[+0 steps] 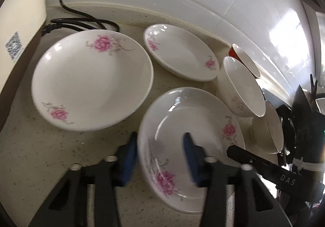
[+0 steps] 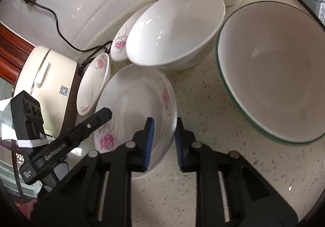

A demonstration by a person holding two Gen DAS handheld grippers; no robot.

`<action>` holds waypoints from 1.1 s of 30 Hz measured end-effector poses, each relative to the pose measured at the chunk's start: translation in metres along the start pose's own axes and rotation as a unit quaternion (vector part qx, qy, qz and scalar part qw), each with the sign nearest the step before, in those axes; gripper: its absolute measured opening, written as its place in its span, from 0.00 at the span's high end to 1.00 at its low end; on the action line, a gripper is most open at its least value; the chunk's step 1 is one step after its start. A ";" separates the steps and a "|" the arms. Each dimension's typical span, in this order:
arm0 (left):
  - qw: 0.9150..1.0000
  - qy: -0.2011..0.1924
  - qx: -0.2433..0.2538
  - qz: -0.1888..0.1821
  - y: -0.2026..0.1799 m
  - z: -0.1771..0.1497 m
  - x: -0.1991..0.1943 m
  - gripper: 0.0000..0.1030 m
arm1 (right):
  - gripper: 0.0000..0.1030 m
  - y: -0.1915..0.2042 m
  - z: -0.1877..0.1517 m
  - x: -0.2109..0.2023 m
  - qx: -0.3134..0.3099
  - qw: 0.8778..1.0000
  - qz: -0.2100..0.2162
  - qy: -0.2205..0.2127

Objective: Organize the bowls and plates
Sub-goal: 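Pinch the pink-flower plate rim with the right tool while the left tool pinches beside it, then carry the plate with both tools toward the counter corner by the glass cabinet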

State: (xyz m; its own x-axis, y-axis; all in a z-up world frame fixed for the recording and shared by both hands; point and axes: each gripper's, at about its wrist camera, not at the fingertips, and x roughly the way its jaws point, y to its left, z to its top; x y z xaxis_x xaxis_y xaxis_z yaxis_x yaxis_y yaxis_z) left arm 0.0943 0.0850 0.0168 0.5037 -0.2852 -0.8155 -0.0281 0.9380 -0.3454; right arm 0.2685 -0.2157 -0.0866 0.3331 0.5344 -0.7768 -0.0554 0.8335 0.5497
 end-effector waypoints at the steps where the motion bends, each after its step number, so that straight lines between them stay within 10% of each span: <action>1: 1.000 0.000 -0.002 0.001 0.001 0.000 0.000 0.64 | 0.85 -0.001 0.000 0.000 0.000 1.000 0.000 0.000; 5: 1.000 0.000 -0.023 0.002 0.011 -0.002 -0.002 0.82 | 0.89 -0.004 0.000 -0.004 -0.006 1.000 -0.001 0.001; 33: 0.992 -0.069 -0.079 0.076 0.023 -0.071 -0.084 0.82 | 0.89 0.039 -0.035 -0.014 -0.098 0.994 0.043 0.031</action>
State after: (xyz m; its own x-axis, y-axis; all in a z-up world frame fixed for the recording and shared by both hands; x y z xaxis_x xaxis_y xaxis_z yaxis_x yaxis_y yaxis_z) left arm -0.0099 0.1164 0.0442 0.5956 -0.1029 -0.7966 -0.2418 0.9228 -0.3000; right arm 0.2289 -0.1860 -0.0655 0.2606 0.6077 -0.7502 -0.2650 0.7922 0.5497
